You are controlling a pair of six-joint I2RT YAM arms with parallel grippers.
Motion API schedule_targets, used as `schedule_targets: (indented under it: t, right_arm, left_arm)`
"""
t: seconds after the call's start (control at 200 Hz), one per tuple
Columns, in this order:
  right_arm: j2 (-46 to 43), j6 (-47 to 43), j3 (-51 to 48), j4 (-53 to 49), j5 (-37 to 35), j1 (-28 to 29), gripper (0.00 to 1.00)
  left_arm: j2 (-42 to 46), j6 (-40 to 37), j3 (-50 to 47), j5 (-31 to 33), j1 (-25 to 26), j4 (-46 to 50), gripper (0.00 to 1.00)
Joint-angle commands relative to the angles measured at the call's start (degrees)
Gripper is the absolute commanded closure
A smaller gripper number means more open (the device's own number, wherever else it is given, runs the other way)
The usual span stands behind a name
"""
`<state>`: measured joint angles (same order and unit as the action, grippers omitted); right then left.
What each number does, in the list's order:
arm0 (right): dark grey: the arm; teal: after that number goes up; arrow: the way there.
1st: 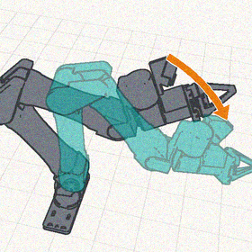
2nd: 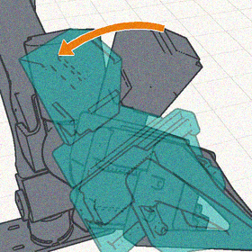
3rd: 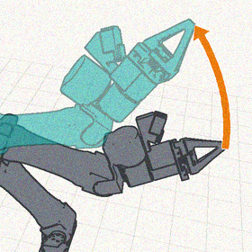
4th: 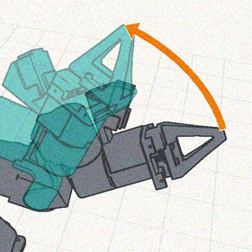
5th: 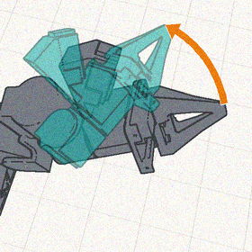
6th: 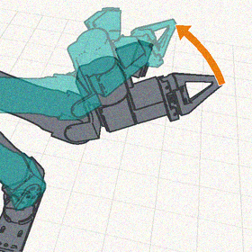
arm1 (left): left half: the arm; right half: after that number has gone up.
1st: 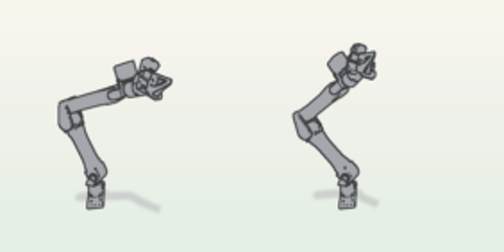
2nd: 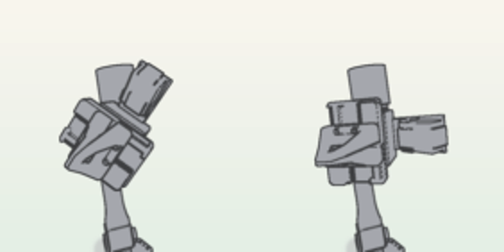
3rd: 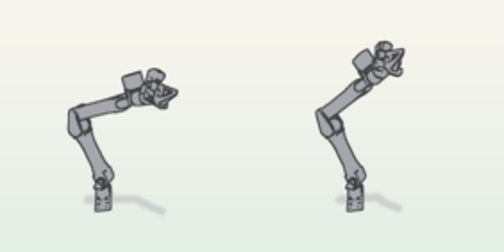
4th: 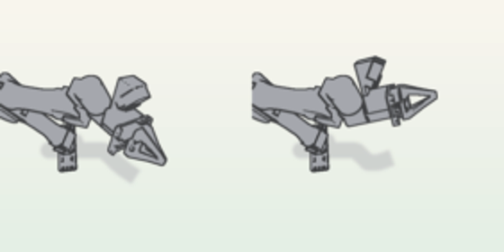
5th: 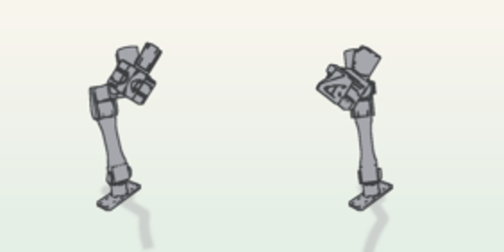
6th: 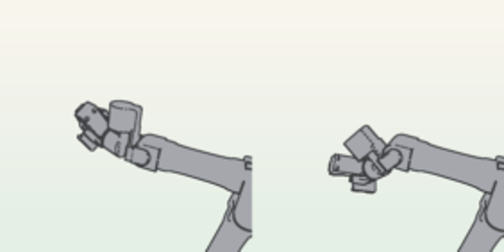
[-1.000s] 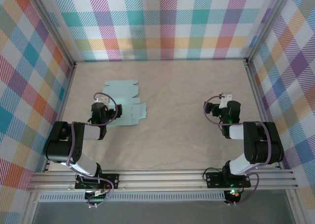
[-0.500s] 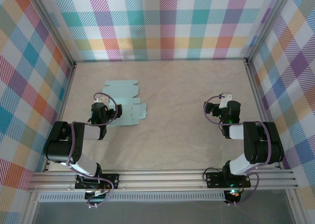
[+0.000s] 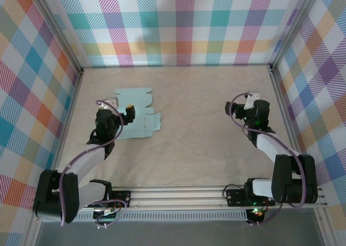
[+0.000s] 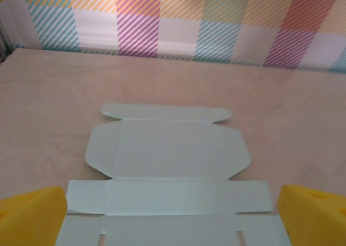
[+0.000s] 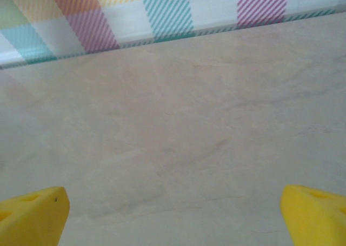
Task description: Fold the paper box
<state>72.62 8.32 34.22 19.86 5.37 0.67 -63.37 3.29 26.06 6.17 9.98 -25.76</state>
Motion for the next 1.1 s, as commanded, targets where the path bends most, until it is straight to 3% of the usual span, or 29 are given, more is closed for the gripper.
schedule_targets:
  t: [0.0,0.135,0.245,0.37,0.45,0.59,0.695,0.92,1.1]
  right_arm:
    - [-1.5,10.7,5.2,-15.4,6.3,2.0,0.0]
    - [1.5,22.4,9.5,-18.7,13.7,6.7,0.0]
    - [4.5,26.5,12.7,-18.7,12.4,14.4,0.01]
    - [11.2,31.9,17.6,-17.8,11.2,23.1,0.07]
    - [16.9,35.1,20.9,-16.0,11.2,27.9,0.18]
    - [27.0,36.4,28.3,-15.6,13.0,33.3,0.41]
    - [34.1,37.5,33.6,-15.4,13.8,36.0,0.49]
    - [45.9,38.8,44.1,-17.6,15.4,39.2,0.59]
    - [50.9,39.1,48.0,-19.1,15.2,39.5,0.6]
  left_arm:
    - [5.8,7.6,-1.2,-5.2,1.2,6.7,0.0]
    - [16.5,8.6,-3.0,-7.8,2.9,15.5,0.0]
    - [26.6,9.2,-5.4,-7.5,3.7,22.1,0.0]
    - [35.5,8.9,-6.1,-6.5,3.8,29.2,0.0]
    - [38.9,8.6,-5.4,-5.8,3.8,33.3,0.0]
    - [41.0,8.3,-4.3,-4.4,3.7,37.4,0.0]
    - [40.6,8.3,-4.1,-4.3,3.8,37.7,0.0]
    - [38.2,8.6,-4.2,-4.4,3.8,36.7,0.0]
    - [37.4,8.6,-4.2,-4.1,3.8,36.4,0.0]
